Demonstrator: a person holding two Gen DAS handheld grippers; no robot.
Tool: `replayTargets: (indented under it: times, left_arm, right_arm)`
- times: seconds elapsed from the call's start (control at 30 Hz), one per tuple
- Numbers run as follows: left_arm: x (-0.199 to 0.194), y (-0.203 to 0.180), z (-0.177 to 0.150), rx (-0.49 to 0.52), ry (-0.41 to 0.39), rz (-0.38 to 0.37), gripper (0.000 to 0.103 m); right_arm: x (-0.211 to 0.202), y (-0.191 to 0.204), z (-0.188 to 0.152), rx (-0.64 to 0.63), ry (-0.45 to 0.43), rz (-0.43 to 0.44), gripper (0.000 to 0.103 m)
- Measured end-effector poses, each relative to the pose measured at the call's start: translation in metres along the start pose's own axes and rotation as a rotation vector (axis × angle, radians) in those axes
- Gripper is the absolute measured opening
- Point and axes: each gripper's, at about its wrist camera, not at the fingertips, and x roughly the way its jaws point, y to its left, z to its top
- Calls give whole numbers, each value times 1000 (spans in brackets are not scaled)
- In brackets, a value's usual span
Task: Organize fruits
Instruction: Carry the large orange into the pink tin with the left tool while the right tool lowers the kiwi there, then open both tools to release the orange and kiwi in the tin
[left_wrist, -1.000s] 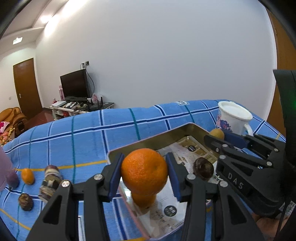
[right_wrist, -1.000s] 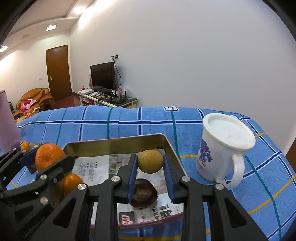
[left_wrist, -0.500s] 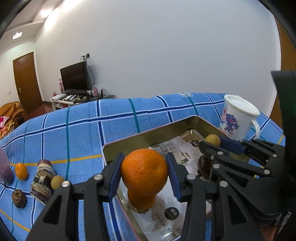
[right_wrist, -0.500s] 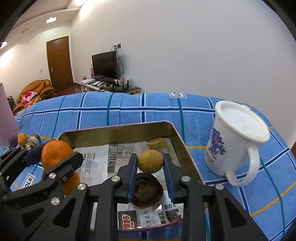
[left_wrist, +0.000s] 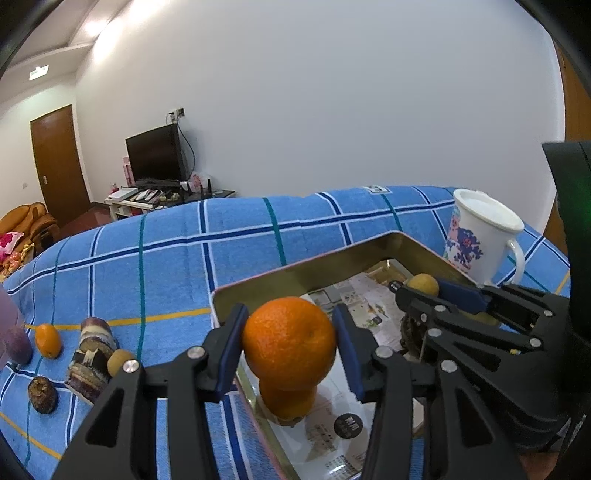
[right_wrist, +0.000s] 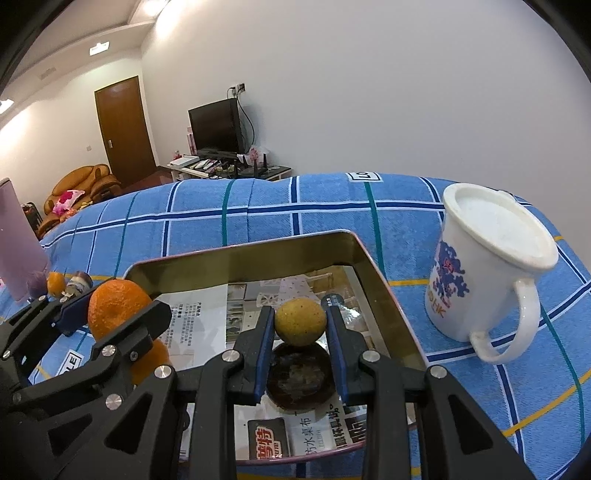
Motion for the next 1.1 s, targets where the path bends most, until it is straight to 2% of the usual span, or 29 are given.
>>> replayTargets:
  times: [0.1,0.17,0.3,0.37,0.4,0.47,0.53,0.67,0.8,0.87,1.0,1.1]
  left_arm:
    - [-7,2,0,-6,-36,43,63]
    - [-11,4,0,-8,-63,73,76]
    - [-20,11,1,-31,-101,119,88]
    - [-23,16,1,-48,-109,138,100]
    - [-25,19,1,-58,-115,142,102]
    - [-29,23,1,-66,-124,138,103]
    - [-32,25,0,-62,-128,140,103]
    - [-36,26,-1,-46,-141,161,103]
    - [-41,32,-4,-52,-150,180,103]
    - [-44,34,-5,-51,-160,188,103]
    - [-48,41,-7,-59,-161,193,103]
    - [-49,50,-10,-73,-146,204,103]
  right_arm:
    - [-3,0,0,14,-8,17,30]
    - [-6,-3,2,32,-23,27,31]
    - [-15,-9,3,69,-63,48,43]
    - [-18,-13,4,90,-77,57,47]
    - [-19,-14,4,101,-84,66,49]
    - [-23,-17,5,126,-104,91,57]
    - [-28,-19,5,141,-129,90,70]
    - [-41,-18,4,154,-206,67,75]
    - [-51,-14,0,135,-271,1,87]
    - [-55,-13,-2,115,-313,-17,88]
    - [-60,-6,-3,66,-361,-121,88]
    - [-63,-3,-5,53,-377,-125,88]
